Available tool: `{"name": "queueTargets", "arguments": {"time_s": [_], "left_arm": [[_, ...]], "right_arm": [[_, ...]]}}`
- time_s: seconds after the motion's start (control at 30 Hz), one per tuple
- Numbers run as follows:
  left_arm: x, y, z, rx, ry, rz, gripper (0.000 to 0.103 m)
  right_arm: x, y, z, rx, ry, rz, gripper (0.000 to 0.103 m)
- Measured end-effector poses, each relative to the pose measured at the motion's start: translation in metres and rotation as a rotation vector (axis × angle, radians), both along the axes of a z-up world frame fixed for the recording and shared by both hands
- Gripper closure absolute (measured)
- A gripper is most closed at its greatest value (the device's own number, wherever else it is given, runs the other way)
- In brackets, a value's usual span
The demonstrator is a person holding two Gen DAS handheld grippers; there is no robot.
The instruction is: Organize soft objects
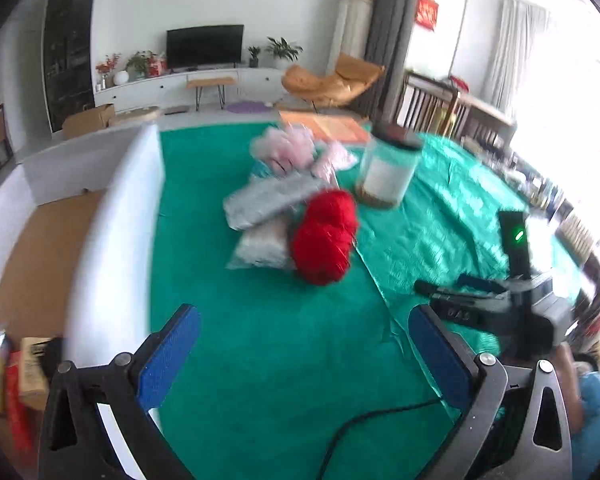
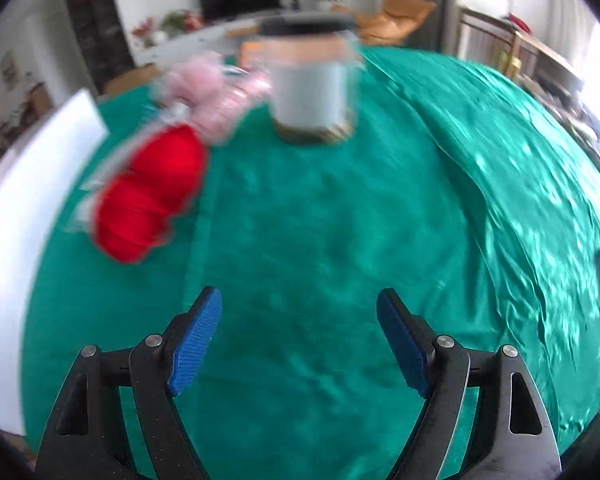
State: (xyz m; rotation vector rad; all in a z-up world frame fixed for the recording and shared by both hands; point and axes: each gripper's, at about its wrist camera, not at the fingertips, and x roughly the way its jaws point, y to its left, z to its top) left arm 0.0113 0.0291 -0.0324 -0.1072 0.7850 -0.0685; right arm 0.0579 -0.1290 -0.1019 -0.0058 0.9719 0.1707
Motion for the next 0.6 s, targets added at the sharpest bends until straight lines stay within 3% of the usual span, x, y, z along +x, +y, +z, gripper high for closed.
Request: {"name": "queueTargets", "arguments": {"time_s": [0.17, 0.27, 0.33, 0.6], "left_arm": [[0.052, -0.007, -0.057, 0.046, 0.072, 0.031, 0.0], [0.068, -0.003, -0.078, 0.084, 0.127, 0.061, 0.0], [0.075, -0.001, -0.086, 0.09, 0.168, 0.068, 0.0], [0.077, -0.003, -0.087, 0.113, 0.158, 0.052, 0.0]], "right_arm": [[0.025, -0.015, 0.0, -0.027, -0.05, -0.046, 0.02], [0.041, -0.007, -0.006, -0.063, -0.046, -0.067, 0.011], [0.049, -0.004, -0.01, -0.073, -0.045, -0.07, 0.011], [0.042, -0.001, -0.006, -0.065, -0.042, -0.066, 0.009]]}}
